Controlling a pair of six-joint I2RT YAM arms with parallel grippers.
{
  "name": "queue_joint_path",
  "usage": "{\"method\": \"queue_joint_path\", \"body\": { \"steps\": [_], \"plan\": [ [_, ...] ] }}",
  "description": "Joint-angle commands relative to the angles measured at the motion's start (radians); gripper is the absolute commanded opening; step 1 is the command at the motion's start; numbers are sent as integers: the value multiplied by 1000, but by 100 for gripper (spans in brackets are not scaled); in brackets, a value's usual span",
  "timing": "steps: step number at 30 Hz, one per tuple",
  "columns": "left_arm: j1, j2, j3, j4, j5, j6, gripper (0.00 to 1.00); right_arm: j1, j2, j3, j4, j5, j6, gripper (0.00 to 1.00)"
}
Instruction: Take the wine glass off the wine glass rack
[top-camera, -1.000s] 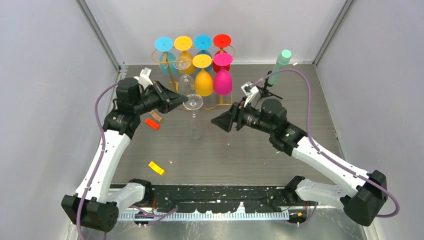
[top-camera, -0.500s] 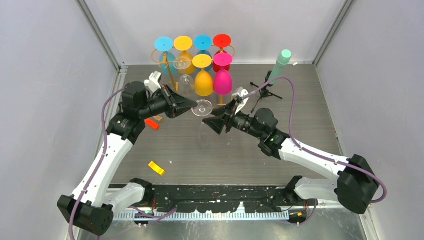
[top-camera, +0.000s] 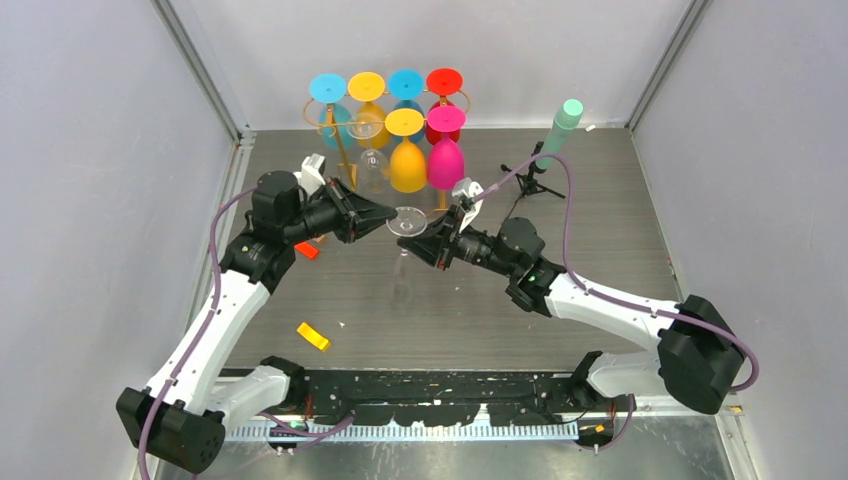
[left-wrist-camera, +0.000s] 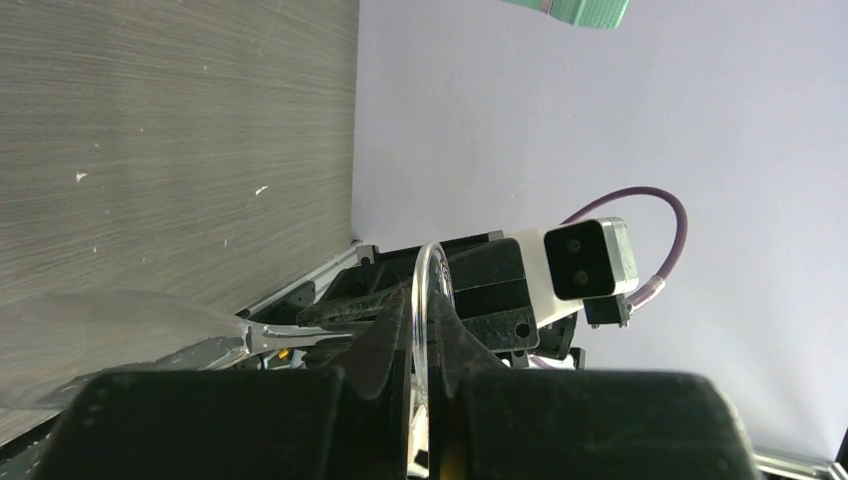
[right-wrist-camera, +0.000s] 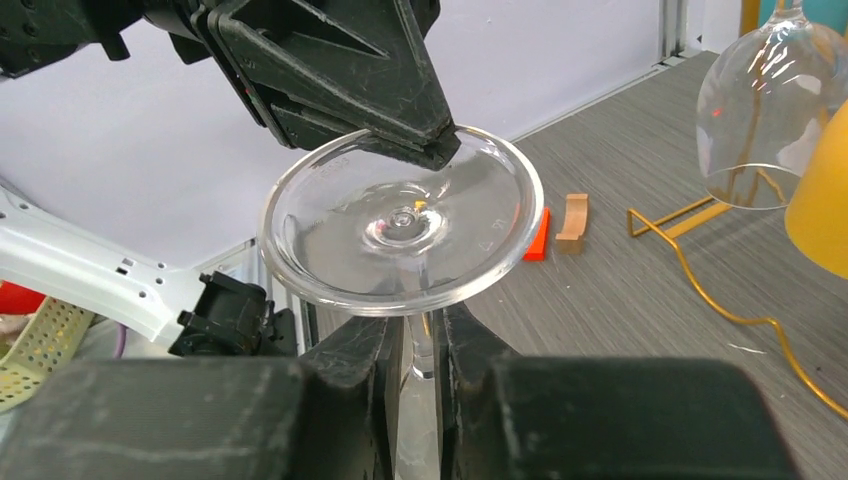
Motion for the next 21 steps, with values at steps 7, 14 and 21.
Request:
{"method": "queue_joint_path", "body": {
  "steps": [7, 14, 21],
  "plan": [
    [-8, -37, -12, 110, 33, -34, 0, 1, 40, 38, 197, 32, 139, 25],
    [-8, -41, -13, 114, 24, -36, 0, 1, 47, 33, 230, 105, 161, 1],
    [-8, -47, -21, 92, -12, -7, 44, 1, 25, -14, 341, 274, 214, 0]
  ]
}}
